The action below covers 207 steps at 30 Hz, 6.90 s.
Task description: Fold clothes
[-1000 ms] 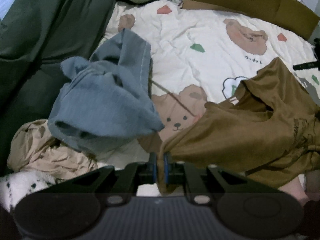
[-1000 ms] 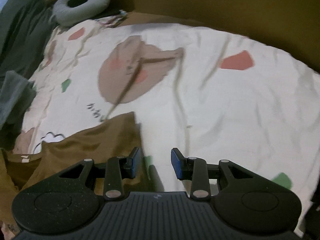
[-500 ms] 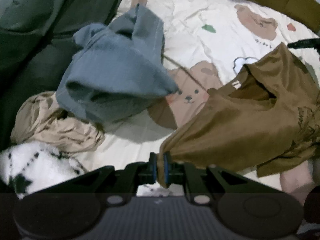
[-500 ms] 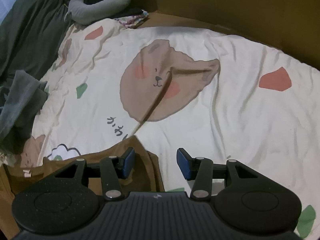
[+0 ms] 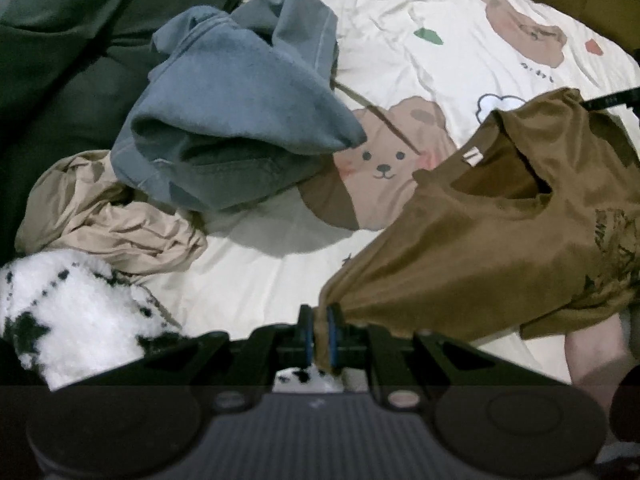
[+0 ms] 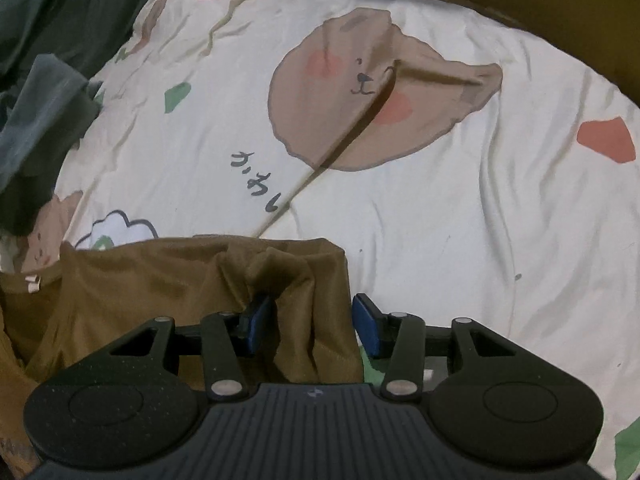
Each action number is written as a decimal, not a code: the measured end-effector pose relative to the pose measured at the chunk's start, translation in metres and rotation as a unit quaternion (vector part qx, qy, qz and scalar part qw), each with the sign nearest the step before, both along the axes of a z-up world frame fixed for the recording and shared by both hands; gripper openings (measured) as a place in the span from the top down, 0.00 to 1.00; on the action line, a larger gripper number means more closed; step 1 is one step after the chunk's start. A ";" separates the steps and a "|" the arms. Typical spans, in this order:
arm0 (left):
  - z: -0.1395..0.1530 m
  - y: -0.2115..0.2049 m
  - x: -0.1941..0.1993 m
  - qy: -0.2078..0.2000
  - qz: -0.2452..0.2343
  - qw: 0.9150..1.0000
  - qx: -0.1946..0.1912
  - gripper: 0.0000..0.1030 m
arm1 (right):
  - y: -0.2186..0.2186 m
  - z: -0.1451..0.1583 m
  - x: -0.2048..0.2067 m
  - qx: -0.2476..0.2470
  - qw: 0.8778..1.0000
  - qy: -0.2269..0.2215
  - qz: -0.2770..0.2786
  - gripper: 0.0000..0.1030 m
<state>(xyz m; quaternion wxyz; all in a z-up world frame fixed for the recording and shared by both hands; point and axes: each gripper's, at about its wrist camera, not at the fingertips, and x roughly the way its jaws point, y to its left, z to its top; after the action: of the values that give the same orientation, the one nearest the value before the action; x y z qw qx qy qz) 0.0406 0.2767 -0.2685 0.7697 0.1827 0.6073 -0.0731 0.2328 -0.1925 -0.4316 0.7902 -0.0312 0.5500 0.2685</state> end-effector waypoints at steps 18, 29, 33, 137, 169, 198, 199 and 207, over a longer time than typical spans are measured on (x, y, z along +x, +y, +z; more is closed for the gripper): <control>0.033 -0.039 0.010 -0.061 -0.027 0.996 -0.060 0.92 | -0.062 0.088 -0.041 0.016 0.995 -0.078 -0.054 0.96; 0.044 -0.091 0.040 -0.103 -0.078 0.985 -0.114 0.93 | -0.160 0.153 -0.106 -0.027 0.980 -0.119 -0.157 0.96; 0.040 -0.112 0.048 -0.110 -0.103 0.980 -0.127 0.93 | -0.189 0.166 -0.128 -0.045 0.972 -0.127 -0.193 0.96; -0.060 -0.176 0.167 -0.130 -0.164 0.976 -0.059 0.94 | -0.195 0.120 -0.034 -0.118 0.983 -0.128 -0.060 0.95; -0.100 -0.228 0.327 -0.182 -0.126 0.975 -0.017 0.94 | -0.116 0.068 0.138 -0.224 0.956 -0.177 -0.064 0.96; -0.121 -0.275 0.411 -0.205 -0.104 0.973 0.010 0.94 | -0.112 0.046 0.222 -0.255 0.940 -0.202 -0.107 0.96; -0.122 -0.276 0.414 -0.206 -0.103 0.973 0.010 0.94 | -0.112 0.045 0.223 -0.256 0.939 -0.205 -0.108 0.96; -0.136 -0.287 0.428 -0.209 -0.091 0.974 0.011 0.94 | -0.110 0.030 0.239 -0.270 0.932 -0.210 -0.121 0.96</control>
<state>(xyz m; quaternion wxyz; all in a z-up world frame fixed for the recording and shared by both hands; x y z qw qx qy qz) 0.4681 -0.0099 -0.4048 0.8675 0.2566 0.4152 -0.0961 0.4722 -0.3020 -0.4016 0.8759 -0.2321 0.4229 -0.0006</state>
